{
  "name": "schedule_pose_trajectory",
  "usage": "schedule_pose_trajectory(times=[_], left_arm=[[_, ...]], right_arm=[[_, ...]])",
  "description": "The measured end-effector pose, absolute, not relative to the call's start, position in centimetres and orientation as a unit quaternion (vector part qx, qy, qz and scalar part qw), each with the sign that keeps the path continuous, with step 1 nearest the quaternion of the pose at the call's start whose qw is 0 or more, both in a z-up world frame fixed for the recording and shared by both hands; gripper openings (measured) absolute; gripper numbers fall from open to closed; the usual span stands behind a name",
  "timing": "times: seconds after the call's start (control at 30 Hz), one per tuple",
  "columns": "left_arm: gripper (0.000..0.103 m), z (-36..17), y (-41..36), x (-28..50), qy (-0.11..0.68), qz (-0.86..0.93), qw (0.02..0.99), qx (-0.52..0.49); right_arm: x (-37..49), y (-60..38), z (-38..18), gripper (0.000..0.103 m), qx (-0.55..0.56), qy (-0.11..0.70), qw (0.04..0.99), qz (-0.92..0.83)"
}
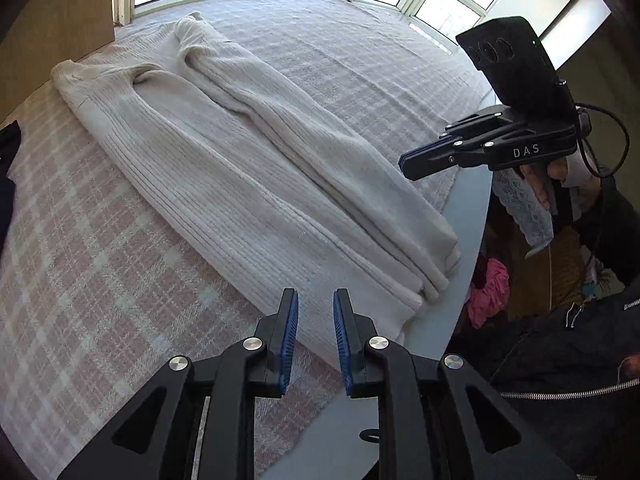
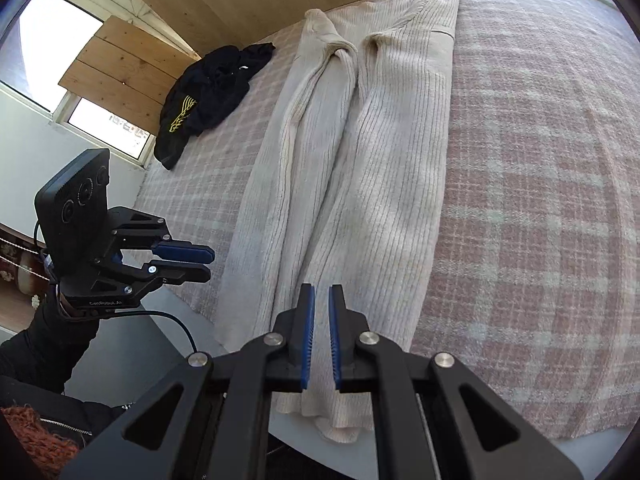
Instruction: Fold clothes
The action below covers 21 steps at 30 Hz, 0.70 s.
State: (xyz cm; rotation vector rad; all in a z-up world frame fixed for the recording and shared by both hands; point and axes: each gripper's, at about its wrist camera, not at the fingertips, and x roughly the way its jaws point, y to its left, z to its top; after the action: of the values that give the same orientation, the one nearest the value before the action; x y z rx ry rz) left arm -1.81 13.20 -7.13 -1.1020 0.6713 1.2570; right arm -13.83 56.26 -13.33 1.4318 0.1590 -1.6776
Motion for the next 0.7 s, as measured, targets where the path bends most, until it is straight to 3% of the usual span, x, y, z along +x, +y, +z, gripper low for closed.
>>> schedule_pose_trajectory(times=[0.13,0.2,0.3,0.37,0.43,0.7], left_arm=[[0.028,-7.7,11.2,2.8,0.419,0.518,0.635,-0.391],[0.034,-7.9,10.5,4.9,0.459,0.499,0.647,-0.350],[0.034,-8.3,10.2,6.5,0.490,0.471,0.662,-0.317],[0.034,-8.3,10.1,7.2,0.506,0.463,0.670,-0.286],[0.038,-8.3,10.3,7.9,0.515,0.449,0.679,-0.270],[0.039,-9.0,12.0,9.5,0.542,0.427,0.688,-0.225]], right_arm=[[-11.1,57.2,-13.7,0.015,0.561,0.180,0.438,-0.679],[-9.4,57.8,-13.9,0.015,0.552,0.228,0.440,-0.671],[-7.4,58.1,-13.9,0.022,0.544,0.257,0.449,-0.660],[-6.9,58.5,-14.3,0.032,0.551,0.260,0.445,-0.656],[-6.7,58.7,-14.6,0.034,0.561,0.249,0.444,-0.653],[-6.9,59.0,-13.8,0.042,0.559,0.218,0.441,-0.667]])
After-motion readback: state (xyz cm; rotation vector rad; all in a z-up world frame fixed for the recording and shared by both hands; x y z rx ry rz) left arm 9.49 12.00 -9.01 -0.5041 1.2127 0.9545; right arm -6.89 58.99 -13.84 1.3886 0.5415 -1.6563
